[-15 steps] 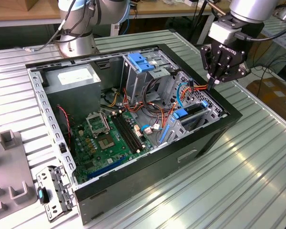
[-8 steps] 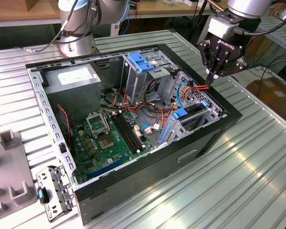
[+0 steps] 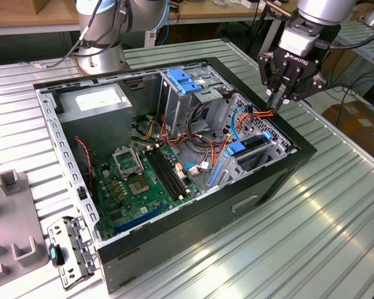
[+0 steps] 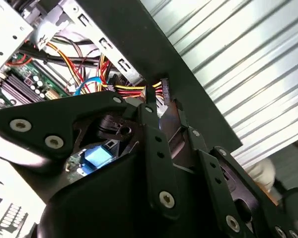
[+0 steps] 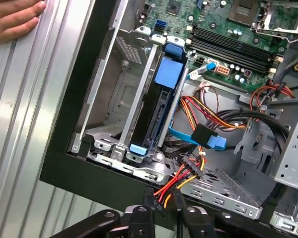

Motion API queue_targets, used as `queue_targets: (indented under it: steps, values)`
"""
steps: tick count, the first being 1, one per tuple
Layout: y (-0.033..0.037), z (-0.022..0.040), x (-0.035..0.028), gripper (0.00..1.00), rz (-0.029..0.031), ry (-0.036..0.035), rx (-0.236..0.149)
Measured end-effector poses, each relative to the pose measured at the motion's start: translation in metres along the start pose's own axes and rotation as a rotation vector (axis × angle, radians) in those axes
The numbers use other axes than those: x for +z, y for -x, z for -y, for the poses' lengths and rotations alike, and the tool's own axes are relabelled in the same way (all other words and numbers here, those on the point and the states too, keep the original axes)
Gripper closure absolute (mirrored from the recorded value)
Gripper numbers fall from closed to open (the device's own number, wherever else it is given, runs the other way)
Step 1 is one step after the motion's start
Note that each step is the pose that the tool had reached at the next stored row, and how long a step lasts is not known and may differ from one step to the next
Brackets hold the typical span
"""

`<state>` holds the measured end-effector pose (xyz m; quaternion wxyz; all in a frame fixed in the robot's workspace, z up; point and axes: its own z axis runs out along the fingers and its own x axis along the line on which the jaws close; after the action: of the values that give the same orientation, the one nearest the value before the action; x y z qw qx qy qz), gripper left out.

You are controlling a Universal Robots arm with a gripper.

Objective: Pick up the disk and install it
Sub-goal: 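Insert the first disk wire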

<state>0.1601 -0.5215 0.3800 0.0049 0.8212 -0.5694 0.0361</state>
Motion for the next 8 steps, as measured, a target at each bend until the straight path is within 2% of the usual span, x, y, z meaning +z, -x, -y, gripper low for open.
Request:
queue_targets:
  steps: [1,3,8]
  values:
    - [0.0,0.0002,0.0004,0.69,0.001,-0.0022,-0.034]
    - [0.0,0.0002,0.0013,0.69,0.003,-0.0061,-0.094]
    - [0.0001,0.0001,0.0033,0.69,0.0067,-0.0133,-0.205]
